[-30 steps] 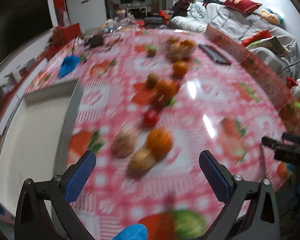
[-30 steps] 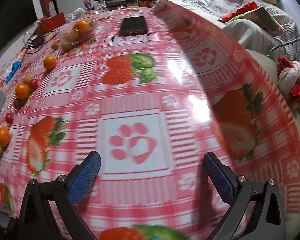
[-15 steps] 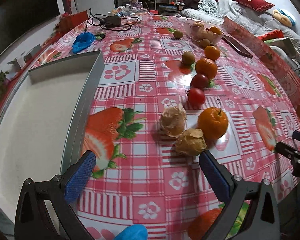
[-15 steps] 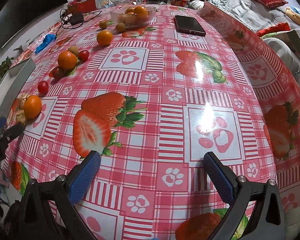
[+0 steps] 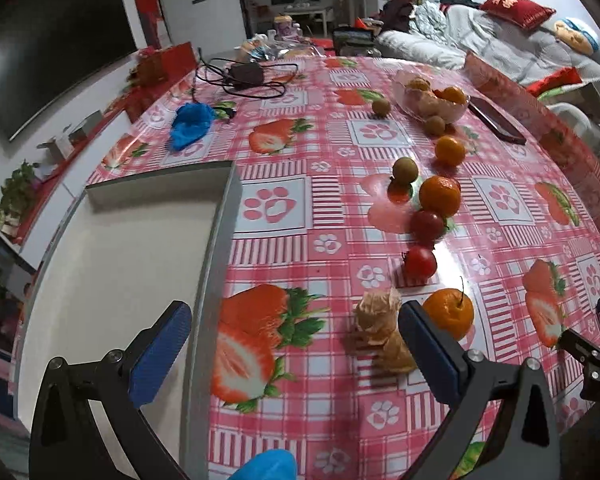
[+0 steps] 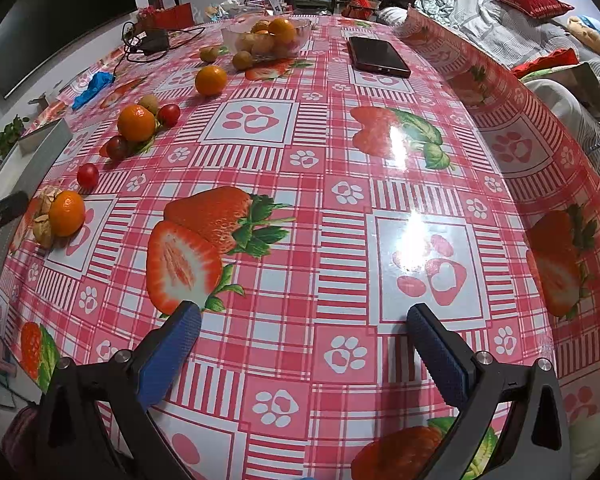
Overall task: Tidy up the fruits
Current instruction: 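Move the left gripper to the brown wrinkled fruit and close on it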
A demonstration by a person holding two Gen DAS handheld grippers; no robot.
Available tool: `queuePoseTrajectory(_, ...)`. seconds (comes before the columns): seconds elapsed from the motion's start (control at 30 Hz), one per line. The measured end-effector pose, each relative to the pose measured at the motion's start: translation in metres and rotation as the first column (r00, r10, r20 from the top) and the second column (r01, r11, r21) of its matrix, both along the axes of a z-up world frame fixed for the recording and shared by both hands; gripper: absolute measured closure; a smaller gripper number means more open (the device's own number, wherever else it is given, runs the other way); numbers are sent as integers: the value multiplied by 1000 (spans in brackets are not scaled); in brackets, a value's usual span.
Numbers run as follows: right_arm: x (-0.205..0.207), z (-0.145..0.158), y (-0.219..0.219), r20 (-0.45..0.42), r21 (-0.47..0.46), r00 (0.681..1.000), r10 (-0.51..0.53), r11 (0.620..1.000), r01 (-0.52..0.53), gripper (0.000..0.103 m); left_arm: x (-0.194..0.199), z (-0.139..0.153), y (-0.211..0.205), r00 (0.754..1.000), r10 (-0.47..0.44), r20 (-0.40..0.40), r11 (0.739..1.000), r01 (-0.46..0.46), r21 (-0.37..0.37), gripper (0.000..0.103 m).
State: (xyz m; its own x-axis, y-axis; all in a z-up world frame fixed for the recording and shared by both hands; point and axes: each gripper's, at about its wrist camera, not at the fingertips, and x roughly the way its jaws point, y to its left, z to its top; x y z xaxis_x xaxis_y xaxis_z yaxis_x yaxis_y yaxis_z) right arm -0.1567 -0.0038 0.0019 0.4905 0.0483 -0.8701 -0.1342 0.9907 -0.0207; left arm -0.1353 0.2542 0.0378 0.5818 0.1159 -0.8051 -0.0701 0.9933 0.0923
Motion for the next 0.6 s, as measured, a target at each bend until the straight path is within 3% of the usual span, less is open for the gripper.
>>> queuePoseTrajectory(0.2,0,0,0,1,3,1000,0,1000,0,0,7,-11,-25,999,-41,-23,996,43,74,0)
queuePoseTrajectory(0.4,-1,0,0,4,4,1000,1,1000,-1,0,17,-22,-16,997,-9,-76,1000,7,-18,0)
queuePoseTrajectory(0.6,-1,1,1,15,10,1000,-3,1000,3,0,18,-28,-29,997,-26,-71,1000,27,9,0)
